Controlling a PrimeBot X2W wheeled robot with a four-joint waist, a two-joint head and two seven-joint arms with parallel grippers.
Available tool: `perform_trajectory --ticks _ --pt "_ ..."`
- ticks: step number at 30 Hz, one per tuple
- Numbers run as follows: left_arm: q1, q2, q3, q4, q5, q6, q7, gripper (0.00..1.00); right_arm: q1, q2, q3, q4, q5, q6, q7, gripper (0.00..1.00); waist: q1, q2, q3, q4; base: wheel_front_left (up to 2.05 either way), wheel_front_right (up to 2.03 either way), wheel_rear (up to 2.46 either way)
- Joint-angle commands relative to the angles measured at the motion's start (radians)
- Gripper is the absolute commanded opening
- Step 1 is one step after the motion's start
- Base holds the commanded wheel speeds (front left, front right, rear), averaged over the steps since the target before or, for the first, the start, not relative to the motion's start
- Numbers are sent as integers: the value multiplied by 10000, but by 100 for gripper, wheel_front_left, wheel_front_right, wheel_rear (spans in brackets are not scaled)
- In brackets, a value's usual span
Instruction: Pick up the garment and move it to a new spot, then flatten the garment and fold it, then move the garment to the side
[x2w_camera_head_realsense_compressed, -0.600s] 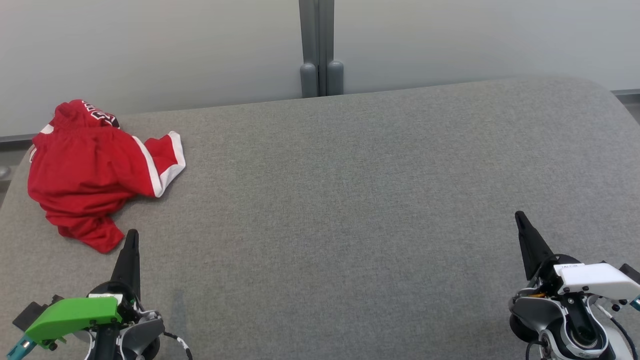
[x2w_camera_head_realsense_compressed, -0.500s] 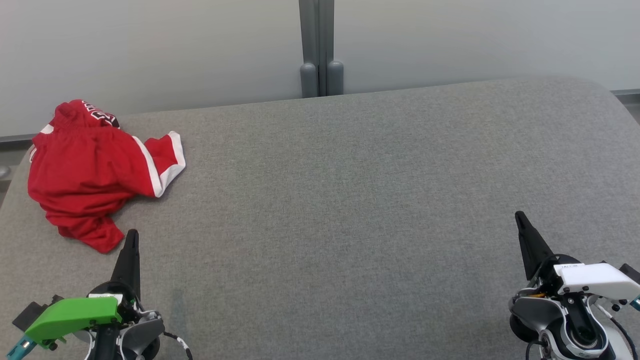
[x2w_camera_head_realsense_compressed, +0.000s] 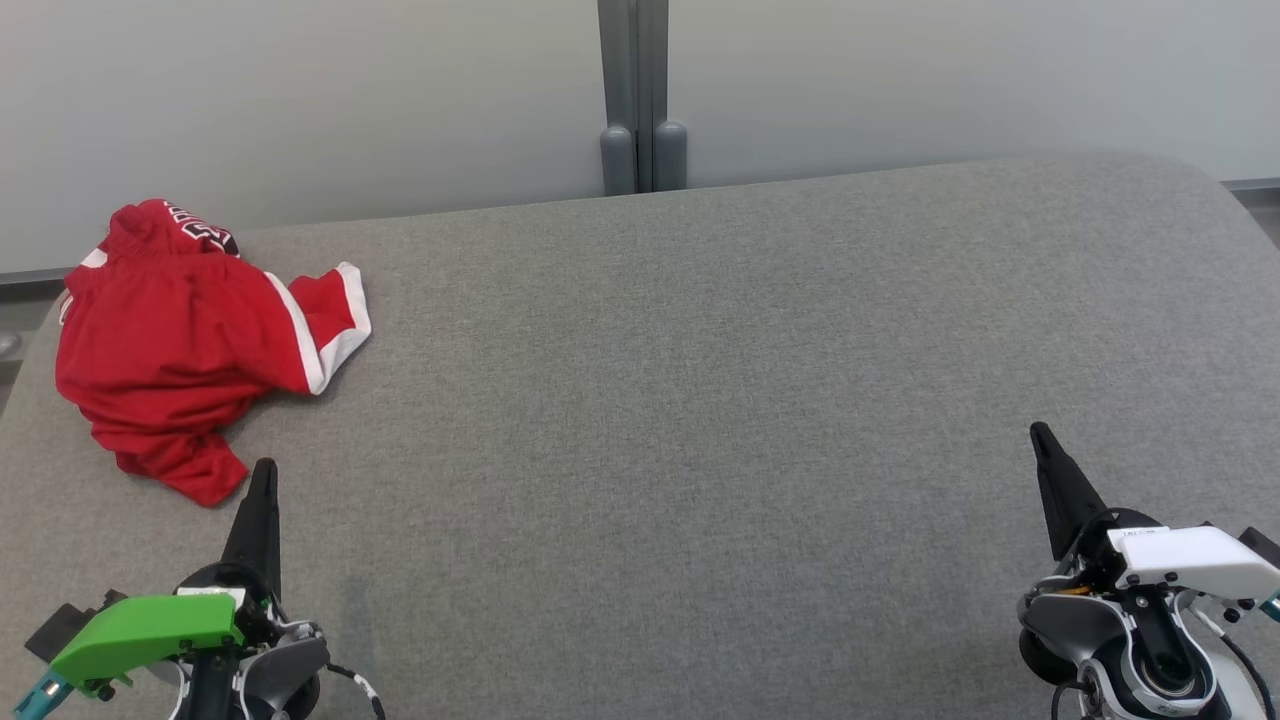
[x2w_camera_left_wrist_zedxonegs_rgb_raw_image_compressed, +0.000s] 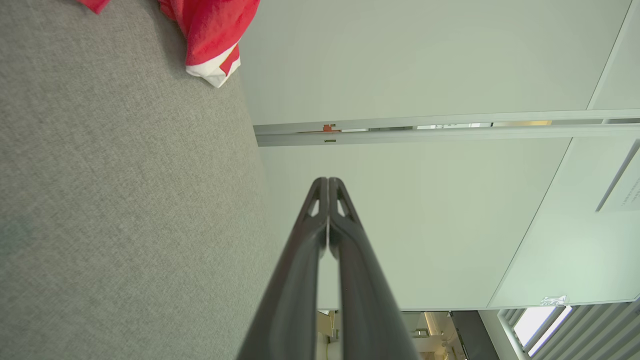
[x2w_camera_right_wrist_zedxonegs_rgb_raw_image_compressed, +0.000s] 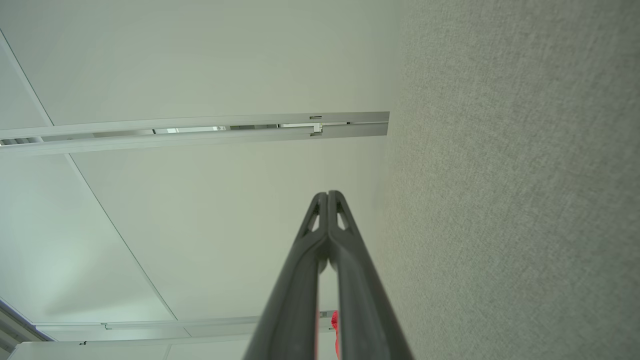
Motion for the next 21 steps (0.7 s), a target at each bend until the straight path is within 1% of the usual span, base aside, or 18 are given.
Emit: perform_trajectory --ticks 1,21 --pt "-121 5 18 -14 -30 -50 22 0 -65 -35 -7 -49 70 4 20 0 0 0 0 0 0 0 0" --pt "-121 5 18 -15 -30 -50 22 0 -65 -35 -7 -49 70 4 20 0 0 0 0 0 0 0 0"
